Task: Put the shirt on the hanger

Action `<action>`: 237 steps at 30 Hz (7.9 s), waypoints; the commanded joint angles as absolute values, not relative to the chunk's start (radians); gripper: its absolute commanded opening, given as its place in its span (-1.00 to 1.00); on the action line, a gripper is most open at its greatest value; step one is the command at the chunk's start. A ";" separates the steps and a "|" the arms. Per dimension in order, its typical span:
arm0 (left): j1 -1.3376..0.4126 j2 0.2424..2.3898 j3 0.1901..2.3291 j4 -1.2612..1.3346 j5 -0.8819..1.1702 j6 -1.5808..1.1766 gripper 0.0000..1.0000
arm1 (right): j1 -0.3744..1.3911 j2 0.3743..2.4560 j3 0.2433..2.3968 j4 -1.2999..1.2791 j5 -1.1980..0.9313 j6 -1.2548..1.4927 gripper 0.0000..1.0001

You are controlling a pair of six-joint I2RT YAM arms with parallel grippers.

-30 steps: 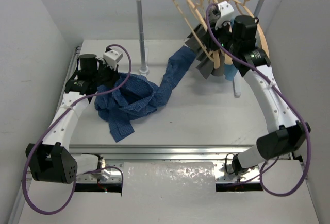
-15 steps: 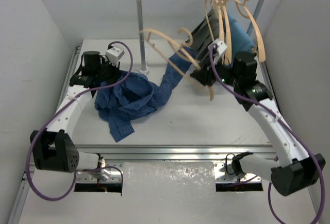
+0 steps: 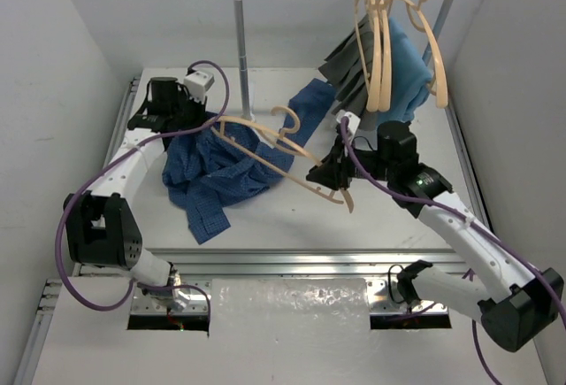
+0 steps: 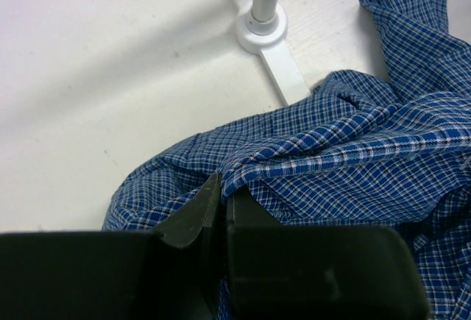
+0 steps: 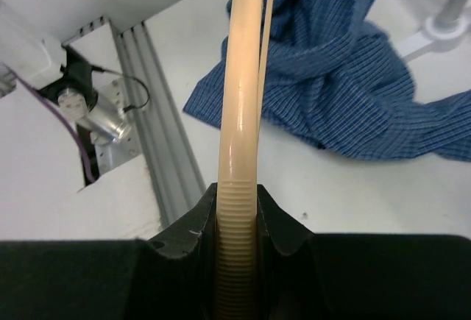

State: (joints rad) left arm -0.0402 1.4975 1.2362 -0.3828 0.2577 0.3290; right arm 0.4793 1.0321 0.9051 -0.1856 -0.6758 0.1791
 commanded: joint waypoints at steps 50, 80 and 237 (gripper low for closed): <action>-0.049 1.348 1.123 -0.466 0.316 0.425 -0.18 | 0.600 1.447 0.891 0.129 -0.638 0.218 -1.00; -0.092 1.204 1.404 -0.615 0.741 0.517 -1.00 | 0.646 1.512 1.104 0.268 -0.637 0.144 -1.00; -0.121 1.137 1.071 -0.451 0.871 0.848 -1.00 | 0.620 1.480 1.095 0.379 -0.734 -0.012 0.00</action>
